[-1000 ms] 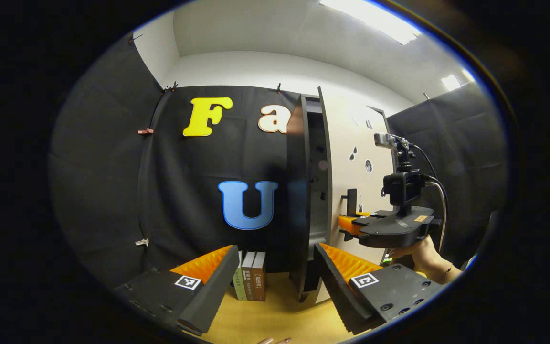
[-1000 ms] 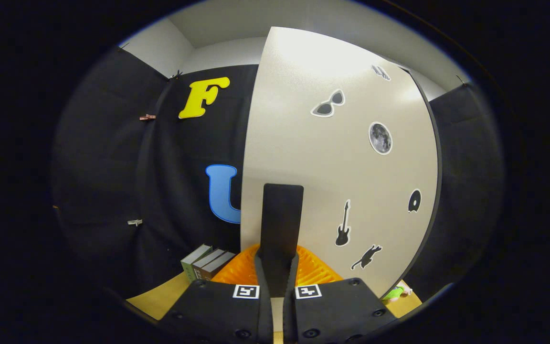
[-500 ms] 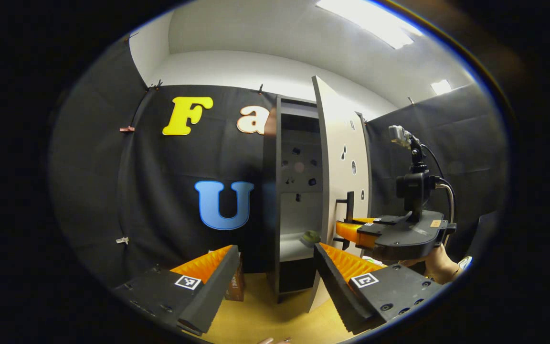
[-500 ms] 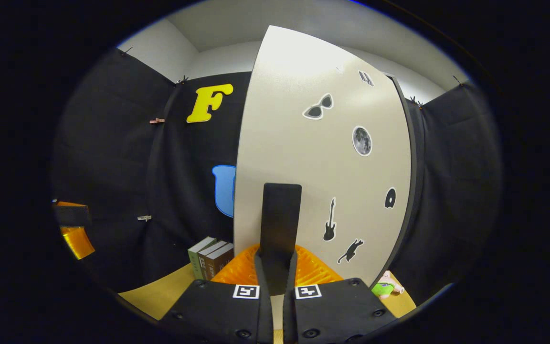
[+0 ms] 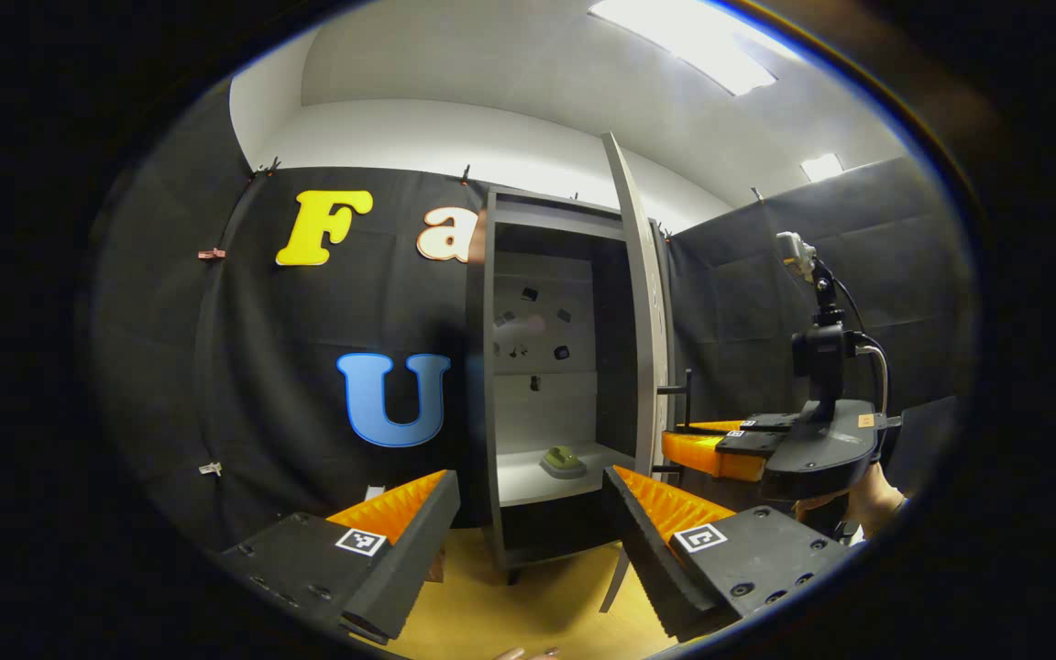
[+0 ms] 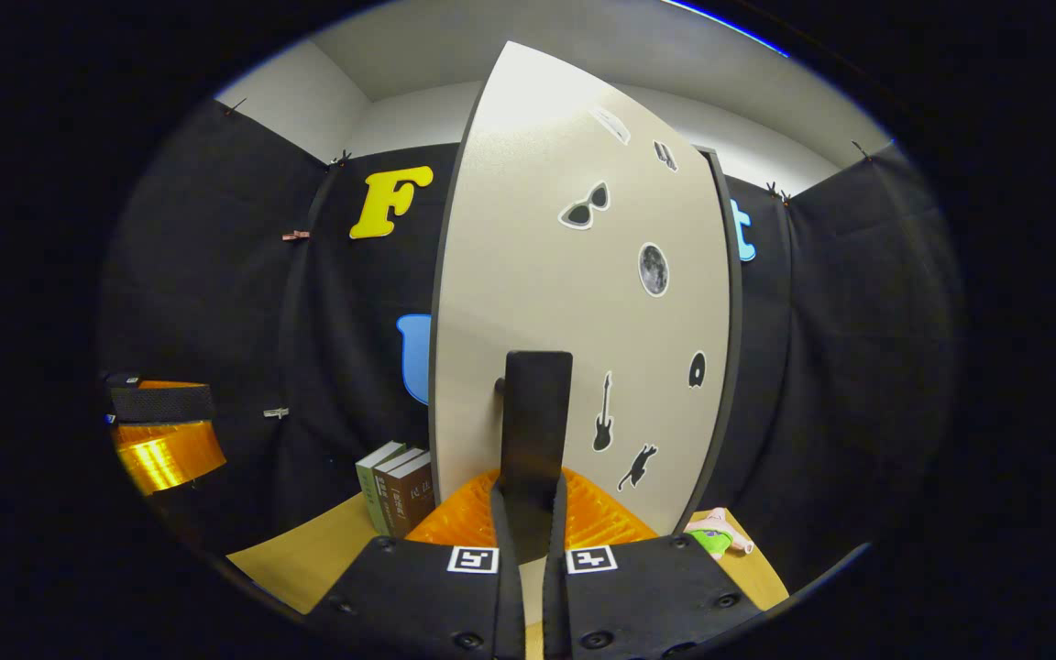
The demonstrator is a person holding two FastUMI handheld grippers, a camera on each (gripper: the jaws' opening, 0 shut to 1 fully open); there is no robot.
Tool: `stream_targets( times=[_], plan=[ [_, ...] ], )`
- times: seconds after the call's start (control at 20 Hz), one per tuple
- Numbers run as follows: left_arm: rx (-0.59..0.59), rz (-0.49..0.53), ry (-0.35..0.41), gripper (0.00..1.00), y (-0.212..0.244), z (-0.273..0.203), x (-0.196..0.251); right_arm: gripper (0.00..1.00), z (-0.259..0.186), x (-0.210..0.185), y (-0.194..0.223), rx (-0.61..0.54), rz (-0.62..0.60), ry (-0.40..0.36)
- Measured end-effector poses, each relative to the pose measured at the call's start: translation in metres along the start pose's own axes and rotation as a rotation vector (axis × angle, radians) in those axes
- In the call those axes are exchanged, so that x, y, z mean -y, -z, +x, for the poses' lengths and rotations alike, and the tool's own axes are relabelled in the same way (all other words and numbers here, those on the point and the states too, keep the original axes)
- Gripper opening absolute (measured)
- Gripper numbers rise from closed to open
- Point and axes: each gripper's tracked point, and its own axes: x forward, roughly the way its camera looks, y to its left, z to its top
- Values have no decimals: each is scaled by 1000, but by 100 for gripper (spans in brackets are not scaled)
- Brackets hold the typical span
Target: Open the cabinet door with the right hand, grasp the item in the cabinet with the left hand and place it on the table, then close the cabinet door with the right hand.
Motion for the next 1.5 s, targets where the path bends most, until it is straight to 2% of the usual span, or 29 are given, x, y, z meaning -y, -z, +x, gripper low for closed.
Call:
stream_targets(
  times=[0.4,0.75,1.0,1.2,1.3,1.35,1.5],
  plan=[
    [-13,-46,149,98,7,14,57,11,-33,46,-1,13,3,97],
    [-17,-50,216,98,7,49,105,10,-60,103,-2,2,1,159],
    [-44,-61,226,98,17,97,147,10,-75,144,-3,-1,51,124],
    [-55,-127,254,98,23,133,184,9,-80,167,1,5,9,107],
    [-48,-130,243,98,21,149,191,13,-79,179,0,5,-16,111],
    [-45,-121,233,99,19,157,193,10,-80,186,-2,8,-11,112],
    [-36,-89,206,98,20,182,201,10,-88,202,-4,15,39,84]
  ],
)
